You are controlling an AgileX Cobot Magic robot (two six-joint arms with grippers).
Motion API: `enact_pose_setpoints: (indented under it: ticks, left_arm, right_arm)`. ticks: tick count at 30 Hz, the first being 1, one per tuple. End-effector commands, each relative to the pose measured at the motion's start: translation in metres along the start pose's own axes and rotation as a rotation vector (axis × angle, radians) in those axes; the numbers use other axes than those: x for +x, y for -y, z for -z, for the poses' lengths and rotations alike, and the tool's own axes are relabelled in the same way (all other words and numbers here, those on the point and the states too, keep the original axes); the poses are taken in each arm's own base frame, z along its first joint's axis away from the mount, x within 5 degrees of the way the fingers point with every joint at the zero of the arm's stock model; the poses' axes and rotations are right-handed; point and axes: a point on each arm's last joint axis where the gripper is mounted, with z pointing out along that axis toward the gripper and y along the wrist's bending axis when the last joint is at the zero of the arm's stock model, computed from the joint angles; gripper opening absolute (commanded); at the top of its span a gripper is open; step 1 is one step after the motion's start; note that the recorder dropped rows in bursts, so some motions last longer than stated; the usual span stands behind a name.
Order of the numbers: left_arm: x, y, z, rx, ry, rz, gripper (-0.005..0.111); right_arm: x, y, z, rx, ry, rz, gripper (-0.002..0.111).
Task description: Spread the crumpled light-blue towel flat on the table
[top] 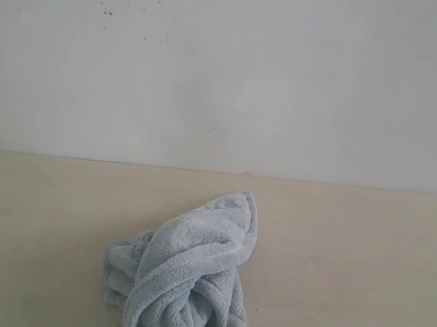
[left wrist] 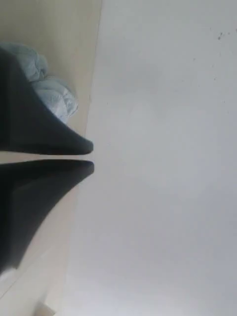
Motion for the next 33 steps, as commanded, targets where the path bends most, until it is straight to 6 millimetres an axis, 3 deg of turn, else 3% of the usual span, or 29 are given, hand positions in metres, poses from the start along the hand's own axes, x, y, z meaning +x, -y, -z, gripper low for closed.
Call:
enact_pose_setpoints:
  ticks: [1, 7, 12, 14, 16, 18, 21, 24, 29, 33]
  left_arm:
    - [-0.009, 0.008, -0.013, 0.048, -0.105, -0.038, 0.004]
    - [-0.015, -0.008, -0.054, -0.039, -0.268, -0.022, 0.004]
    - [-0.002, -0.034, -0.103, -0.092, -0.455, 0.044, 0.006]
    - [0.008, -0.039, -0.126, 0.006, -0.510, 0.089, 0.020]
    - [0.025, -0.047, -0.152, 0.149, -0.543, 0.100, 0.046]
    - [0.042, -0.061, -0.177, 0.143, -0.636, 0.150, 0.055]
    - [0.075, -0.073, -0.216, 0.162, -0.775, 0.204, 0.058]
    - [0.106, -0.072, -0.259, 0.202, -0.860, 0.186, 0.058]
    - [0.132, -0.065, -0.297, 0.195, -0.892, 0.046, 0.058]
    - [0.139, -0.054, -0.317, 0.162, -0.877, -0.110, 0.058]
  right_arm:
    - [-0.001, 0.000, 0.000, 0.000, 0.009, 0.005, 0.000]
    - [-0.001, 0.000, 0.000, 0.000, 0.009, 0.005, 0.000]
    - [-0.001, 0.000, 0.000, 0.000, 0.009, 0.005, 0.000]
    - [-0.001, 0.000, 0.000, 0.000, 0.009, 0.005, 0.000]
    - [-0.001, 0.000, 0.000, 0.000, 0.009, 0.005, 0.000]
    - [-0.001, 0.000, 0.000, 0.000, 0.009, 0.005, 0.000]
    - [-0.001, 0.000, 0.000, 0.000, 0.009, 0.005, 0.000]
    - [-0.001, 0.000, 0.000, 0.000, 0.009, 0.005, 0.000]
    - [-0.001, 0.000, 0.000, 0.000, 0.009, 0.005, 0.000]
    - [-0.001, 0.000, 0.000, 0.000, 0.009, 0.005, 0.000]
